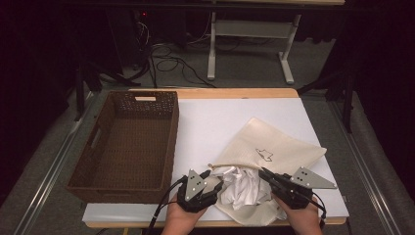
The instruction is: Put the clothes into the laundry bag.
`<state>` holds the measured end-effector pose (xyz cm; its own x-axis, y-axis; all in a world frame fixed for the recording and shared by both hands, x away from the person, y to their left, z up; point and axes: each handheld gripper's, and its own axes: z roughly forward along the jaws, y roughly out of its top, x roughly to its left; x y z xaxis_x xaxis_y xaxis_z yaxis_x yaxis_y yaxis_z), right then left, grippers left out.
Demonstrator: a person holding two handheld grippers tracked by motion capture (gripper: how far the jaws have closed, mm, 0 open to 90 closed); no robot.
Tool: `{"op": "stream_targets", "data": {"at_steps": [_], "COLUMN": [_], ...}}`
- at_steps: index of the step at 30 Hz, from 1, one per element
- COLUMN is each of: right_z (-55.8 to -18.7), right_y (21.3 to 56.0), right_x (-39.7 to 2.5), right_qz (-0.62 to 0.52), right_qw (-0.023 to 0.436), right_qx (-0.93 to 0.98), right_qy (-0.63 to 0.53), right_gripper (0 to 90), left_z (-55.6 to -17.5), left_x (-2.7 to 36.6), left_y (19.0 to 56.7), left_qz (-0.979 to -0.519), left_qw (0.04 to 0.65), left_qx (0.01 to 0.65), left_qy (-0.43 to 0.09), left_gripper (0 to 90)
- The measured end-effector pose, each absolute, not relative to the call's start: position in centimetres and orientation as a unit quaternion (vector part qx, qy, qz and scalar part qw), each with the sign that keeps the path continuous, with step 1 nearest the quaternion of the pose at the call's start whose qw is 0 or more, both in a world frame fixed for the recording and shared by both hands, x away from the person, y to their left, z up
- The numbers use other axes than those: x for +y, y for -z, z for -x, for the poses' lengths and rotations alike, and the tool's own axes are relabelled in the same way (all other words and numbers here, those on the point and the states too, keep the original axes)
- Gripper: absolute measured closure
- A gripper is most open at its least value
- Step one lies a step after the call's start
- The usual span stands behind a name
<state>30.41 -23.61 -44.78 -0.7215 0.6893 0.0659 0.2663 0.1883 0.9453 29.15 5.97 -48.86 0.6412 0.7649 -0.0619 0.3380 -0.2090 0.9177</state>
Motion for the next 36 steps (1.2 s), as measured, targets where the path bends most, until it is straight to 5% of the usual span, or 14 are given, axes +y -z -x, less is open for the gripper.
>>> {"op": "stream_targets", "data": {"at_steps": [7, 10, 23, 30, 36], "right_z": [-30.4, -30.5, -30.6, -30.6, -30.5], "right_y": [44.8, 44.9, 44.9, 44.8, 44.9], "right_x": [-23.5, -23.4, -23.6, -23.8, -23.6], "right_qz": [-0.319, -0.321, -0.320, -0.321, -0.319], "right_qw": [0.194, 0.193, 0.193, 0.191, 0.194], "right_qx": [0.748, 0.747, 0.748, 0.746, 0.749], "right_qy": [-0.549, -0.549, -0.549, -0.552, -0.548], "right_gripper": [88.3, 88.3, 88.3, 88.3, 88.3], "left_z": [-29.6, -29.5, -32.8, -33.1, -30.8], "left_x": [5.5, 4.9, -0.2, 0.8, 3.3], "left_y": [49.5, 49.5, 50.9, 51.0, 50.4], "left_qz": [-0.750, -0.755, -0.767, -0.763, -0.769], "left_qw": [0.510, 0.510, 0.498, 0.500, 0.490], "left_qx": [0.359, 0.353, 0.346, 0.363, 0.365], "left_qy": [-0.221, -0.213, -0.209, -0.190, -0.190], "left_gripper": [83.3, 85.8, 83.2, 57.3, 51.6]}}
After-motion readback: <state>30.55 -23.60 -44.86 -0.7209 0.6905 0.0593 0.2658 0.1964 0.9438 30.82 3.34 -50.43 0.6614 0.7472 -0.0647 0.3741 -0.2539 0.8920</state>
